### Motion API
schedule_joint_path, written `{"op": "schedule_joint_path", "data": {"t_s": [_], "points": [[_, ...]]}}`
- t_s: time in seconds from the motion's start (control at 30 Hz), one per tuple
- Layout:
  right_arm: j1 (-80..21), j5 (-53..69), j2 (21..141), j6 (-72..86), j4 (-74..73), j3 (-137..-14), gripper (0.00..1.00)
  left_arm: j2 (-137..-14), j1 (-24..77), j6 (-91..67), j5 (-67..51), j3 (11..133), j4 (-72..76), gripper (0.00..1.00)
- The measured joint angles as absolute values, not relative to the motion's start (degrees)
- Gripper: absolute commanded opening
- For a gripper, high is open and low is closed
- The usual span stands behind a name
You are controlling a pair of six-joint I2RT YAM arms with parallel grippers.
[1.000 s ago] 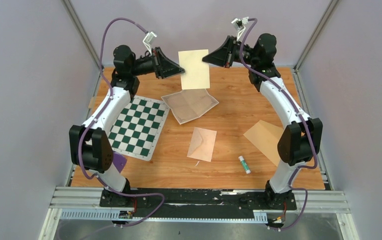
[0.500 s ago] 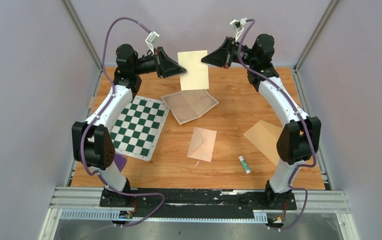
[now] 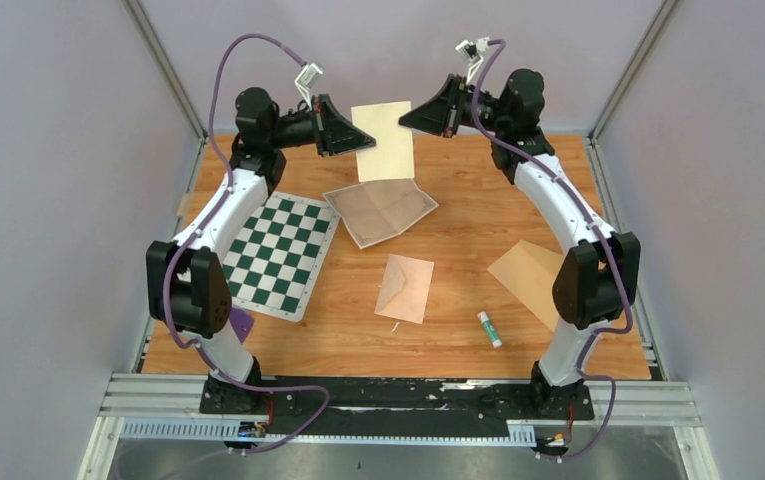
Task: Place the letter into the envelope and seal it
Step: Fold the letter, then place the letter in the envelope.
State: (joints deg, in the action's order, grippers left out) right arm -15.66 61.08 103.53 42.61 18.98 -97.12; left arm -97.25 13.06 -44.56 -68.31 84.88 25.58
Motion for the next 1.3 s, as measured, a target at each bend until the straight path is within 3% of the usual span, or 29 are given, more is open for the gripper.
{"op": "schedule_joint_path", "data": {"t_s": [0.07, 0.27, 0.4, 0.57, 0.77, 1.03, 1.3], "points": [[-15.7, 61.0, 103.5, 42.2, 18.6, -97.1, 0.31, -97.3, 13.1, -44.5, -68.3, 84.9, 25.5, 0.00], [-14.6, 63.2, 101.5, 34.4, 14.0, -91.7, 0.49, -97.3, 13.1, -40.5, -67.9, 85.4, 20.2, 0.00], [-10.4, 64.5, 97.7, 26.3, 5.1, -81.6, 0.54, -97.0, 13.1, -29.9, -63.2, 86.9, 5.2, 0.00], [-5.4, 56.3, 93.1, 19.5, -7.6, -72.9, 0.47, -95.3, 13.6, -21.9, -54.6, 83.9, -9.0, 0.00], [-9.2, 47.2, 92.3, 20.0, -14.4, -65.5, 0.40, -94.2, 20.2, -17.8, -47.3, 77.5, -18.3, 0.00], [-12.4, 41.3, 96.4, 26.1, -15.4, -60.7, 0.31, -94.6, 28.0, -19.5, -40.4, 71.6, -19.8, 0.00], [-15.1, 39.9, 99.0, 33.7, -13.7, -55.1, 0.27, -95.9, 33.8, -24.9, -25.9, 71.5, -22.8, 0.00]]}}
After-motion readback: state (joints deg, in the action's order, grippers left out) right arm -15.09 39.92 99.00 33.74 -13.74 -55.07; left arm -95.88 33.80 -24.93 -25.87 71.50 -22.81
